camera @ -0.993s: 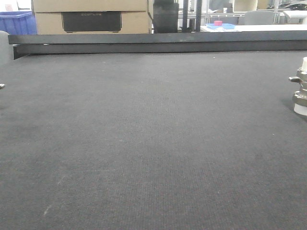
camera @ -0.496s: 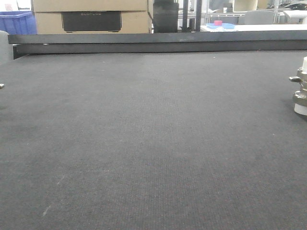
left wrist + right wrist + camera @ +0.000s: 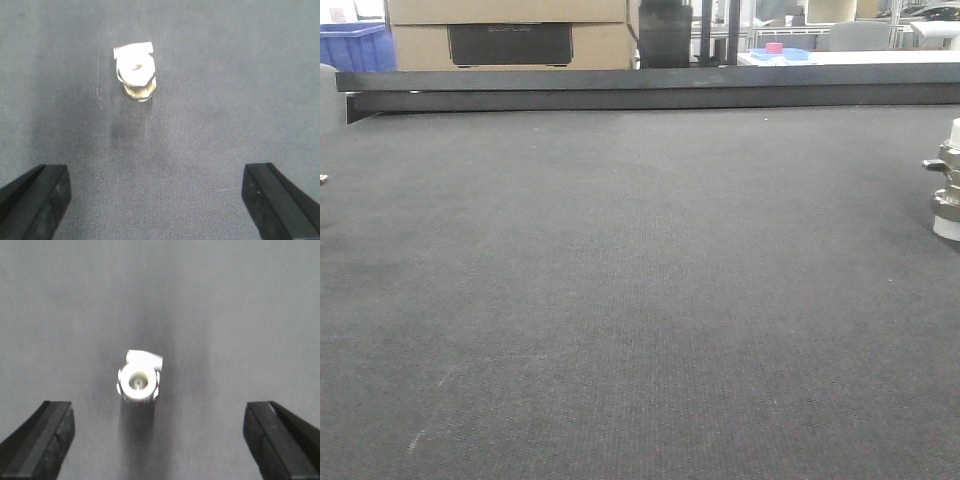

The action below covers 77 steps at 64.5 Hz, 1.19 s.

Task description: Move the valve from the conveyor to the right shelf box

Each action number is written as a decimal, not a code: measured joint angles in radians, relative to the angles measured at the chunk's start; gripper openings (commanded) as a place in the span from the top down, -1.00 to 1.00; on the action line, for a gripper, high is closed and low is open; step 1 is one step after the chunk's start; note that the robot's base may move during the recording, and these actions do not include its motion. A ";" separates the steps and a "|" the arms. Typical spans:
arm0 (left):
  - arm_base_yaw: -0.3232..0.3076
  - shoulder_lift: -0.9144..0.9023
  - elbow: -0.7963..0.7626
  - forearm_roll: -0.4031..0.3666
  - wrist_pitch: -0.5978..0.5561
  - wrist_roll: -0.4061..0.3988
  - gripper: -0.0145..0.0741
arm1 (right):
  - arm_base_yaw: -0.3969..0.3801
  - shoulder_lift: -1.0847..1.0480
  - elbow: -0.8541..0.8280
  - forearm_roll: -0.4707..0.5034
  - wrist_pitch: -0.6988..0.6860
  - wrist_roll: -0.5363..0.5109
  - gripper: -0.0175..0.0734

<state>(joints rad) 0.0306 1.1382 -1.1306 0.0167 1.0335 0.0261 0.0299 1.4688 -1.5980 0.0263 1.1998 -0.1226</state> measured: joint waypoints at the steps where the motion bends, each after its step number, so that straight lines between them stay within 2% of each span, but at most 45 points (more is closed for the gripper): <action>1: 0.000 0.003 0.000 0.000 0.000 0.000 -0.68 | 0.000 0.012 -0.003 0.000 0.005 0.000 -0.64; 19: 0.000 0.017 0.000 0.009 0.002 0.000 -0.68 | 0.000 0.232 -0.009 0.015 0.020 -0.007 -0.64; 37: 0.000 0.017 -0.001 0.011 0.002 0.000 -0.68 | 0.000 0.390 -0.009 0.035 -0.026 -0.008 -0.64; 48: 0.000 0.017 -0.001 0.011 0.002 0.000 -0.68 | 0.002 0.440 -0.009 0.081 -0.040 -0.008 -0.64; 66: 0.000 0.017 -0.001 0.011 0.002 0.000 -0.68 | 0.002 0.451 -0.009 0.087 -0.044 -0.008 -0.64; 71: 0.000 0.017 -0.001 0.011 0.002 0.000 -0.68 | 0.002 0.451 -0.009 0.087 -0.034 -0.008 -0.58; 77: 0.000 0.017 -0.001 0.011 0.002 0.000 -0.68 | 0.002 0.451 -0.009 0.081 -0.025 -0.008 -0.32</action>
<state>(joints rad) 0.0306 1.1550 -1.1319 0.0276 1.0359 0.0261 0.0317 1.9202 -1.6071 0.1070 1.1752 -0.1311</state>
